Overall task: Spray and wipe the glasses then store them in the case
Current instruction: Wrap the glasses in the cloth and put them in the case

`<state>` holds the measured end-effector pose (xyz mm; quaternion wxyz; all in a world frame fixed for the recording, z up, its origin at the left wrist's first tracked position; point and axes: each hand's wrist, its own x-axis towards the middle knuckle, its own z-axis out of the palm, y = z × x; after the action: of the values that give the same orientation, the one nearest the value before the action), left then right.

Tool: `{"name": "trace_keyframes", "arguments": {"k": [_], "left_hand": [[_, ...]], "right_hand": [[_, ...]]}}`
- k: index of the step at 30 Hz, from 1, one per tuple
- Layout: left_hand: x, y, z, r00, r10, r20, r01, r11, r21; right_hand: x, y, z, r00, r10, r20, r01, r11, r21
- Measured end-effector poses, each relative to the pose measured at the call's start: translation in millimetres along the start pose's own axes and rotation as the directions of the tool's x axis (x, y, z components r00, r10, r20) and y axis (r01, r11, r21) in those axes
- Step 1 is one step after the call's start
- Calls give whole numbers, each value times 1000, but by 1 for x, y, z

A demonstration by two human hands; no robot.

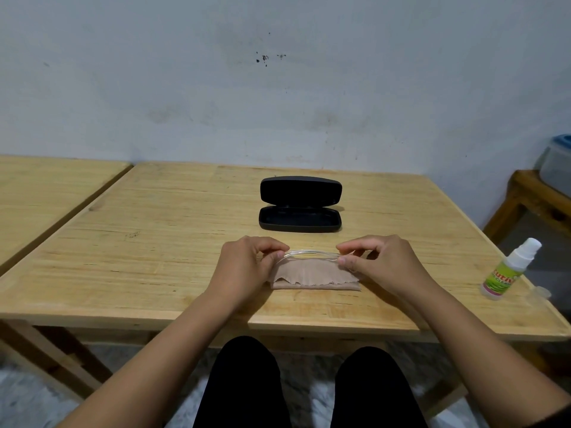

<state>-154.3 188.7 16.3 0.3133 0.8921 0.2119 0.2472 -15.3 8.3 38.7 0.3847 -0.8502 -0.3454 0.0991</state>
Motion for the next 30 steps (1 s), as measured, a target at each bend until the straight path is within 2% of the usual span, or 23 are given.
{"name": "trace_keyframes", "arguments": {"k": [5,15,21,26,30], "left_hand": [[2,0,1,1000,-7,19,7,1000,-6],[3,1,2,999,-4,-45,2,999,-38],[28,5,-9,987,70,-147,-77,996,-44],[62,6,-11,959,98,-264,-116,992,-52],[84,-2,-4,946,96,-310,-116,992,-45]], "right_hand": [[0,-1,4,997,-70,-12,68,987,-143],[3,-1,7,979,-201,-20,192,954,-231],[25,-9,3,961,-243,-130,220,961,-169],[58,-23,-1,912,-343,-225,299,931,-208],[84,-18,8,890,-364,-273,314,926,-211]]}}
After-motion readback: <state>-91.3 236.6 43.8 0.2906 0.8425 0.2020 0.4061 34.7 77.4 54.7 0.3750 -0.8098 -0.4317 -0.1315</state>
